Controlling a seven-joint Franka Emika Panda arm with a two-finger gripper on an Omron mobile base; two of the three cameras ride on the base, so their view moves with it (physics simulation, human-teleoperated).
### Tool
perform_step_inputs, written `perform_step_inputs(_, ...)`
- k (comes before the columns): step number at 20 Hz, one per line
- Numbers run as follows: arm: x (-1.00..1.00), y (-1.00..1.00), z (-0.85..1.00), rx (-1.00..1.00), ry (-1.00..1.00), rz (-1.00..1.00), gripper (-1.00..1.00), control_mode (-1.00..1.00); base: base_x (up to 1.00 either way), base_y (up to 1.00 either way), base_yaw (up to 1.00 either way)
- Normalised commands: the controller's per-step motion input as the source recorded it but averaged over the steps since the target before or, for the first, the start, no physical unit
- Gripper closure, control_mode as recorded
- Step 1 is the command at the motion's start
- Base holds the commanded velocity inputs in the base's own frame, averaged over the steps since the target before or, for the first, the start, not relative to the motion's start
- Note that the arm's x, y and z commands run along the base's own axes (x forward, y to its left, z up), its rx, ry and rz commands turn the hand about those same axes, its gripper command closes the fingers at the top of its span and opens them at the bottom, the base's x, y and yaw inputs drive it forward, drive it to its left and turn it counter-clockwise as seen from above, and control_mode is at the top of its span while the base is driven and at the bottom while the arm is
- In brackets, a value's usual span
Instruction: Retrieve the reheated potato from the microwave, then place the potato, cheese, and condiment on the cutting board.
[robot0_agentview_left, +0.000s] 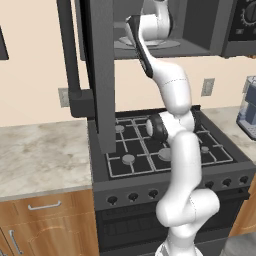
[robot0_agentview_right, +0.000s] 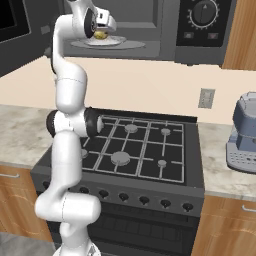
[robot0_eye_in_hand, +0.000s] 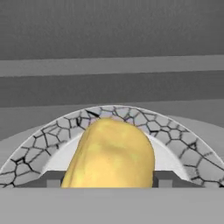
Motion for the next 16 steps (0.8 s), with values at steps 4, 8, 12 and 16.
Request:
perform_step_inputs(4, -0.68, -0.16, -0.01, 0.06, -0.01, 0.00, 1.00, -1.00, 0.00, 0.00, 0.00)
perform_step_inputs(8, -0.84, -0.21, -0.30, 0.00, -0.13, 0.00, 1.00, -1.00, 0.00, 0.00, 0.00)
perform_step_inputs(12, -0.91, -0.14, -0.18, 0.03, -0.28, 0.00, 1.00, -1.00, 0.00, 0.00, 0.00)
perform_step_inputs(16, -0.94, -0.05, -0.45, 0.02, -0.30, 0.03, 1.00, -1.00, 0.00, 0.00, 0.00)
